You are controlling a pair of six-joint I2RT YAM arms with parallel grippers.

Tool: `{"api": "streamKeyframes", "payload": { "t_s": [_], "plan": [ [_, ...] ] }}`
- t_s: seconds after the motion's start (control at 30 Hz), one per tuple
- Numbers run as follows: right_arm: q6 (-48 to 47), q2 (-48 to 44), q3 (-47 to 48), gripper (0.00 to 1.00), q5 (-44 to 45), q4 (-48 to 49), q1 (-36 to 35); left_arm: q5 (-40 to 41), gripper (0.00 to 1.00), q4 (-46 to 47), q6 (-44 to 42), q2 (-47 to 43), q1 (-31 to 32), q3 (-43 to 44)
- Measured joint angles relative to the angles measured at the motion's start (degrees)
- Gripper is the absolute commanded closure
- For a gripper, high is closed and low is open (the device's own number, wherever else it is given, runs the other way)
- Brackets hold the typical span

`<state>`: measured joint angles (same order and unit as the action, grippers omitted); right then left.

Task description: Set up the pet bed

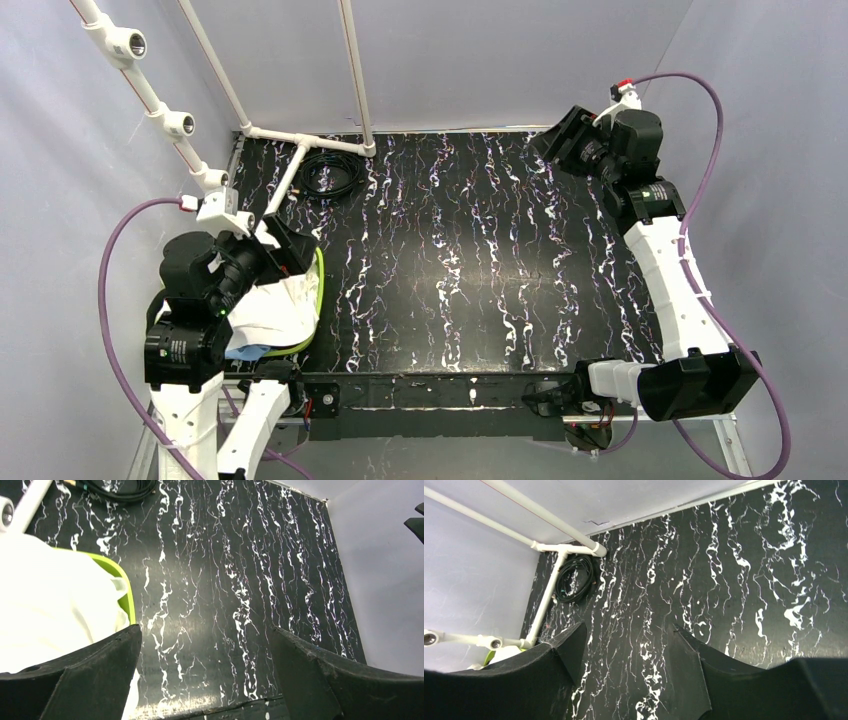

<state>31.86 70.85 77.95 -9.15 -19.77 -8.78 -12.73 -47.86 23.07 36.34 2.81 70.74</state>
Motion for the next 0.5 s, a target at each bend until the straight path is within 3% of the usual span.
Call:
{"api": "streamKeyframes", "payload": {
  "t_s": [0.37,0.5],
  "plan": [
    [2.47,-1.95,-3.80,0.30,0.87,-1.01,0.00,-3.39,0.02,-4.09,1.60,-3.65,0.04,-6.01],
    [3.30,-1.92,-6.36,0.29,-0.66,-0.87,0.00,2.73,0.02,-8.63,2.45,-0.37,0.11,-5.31]
  ]
}}
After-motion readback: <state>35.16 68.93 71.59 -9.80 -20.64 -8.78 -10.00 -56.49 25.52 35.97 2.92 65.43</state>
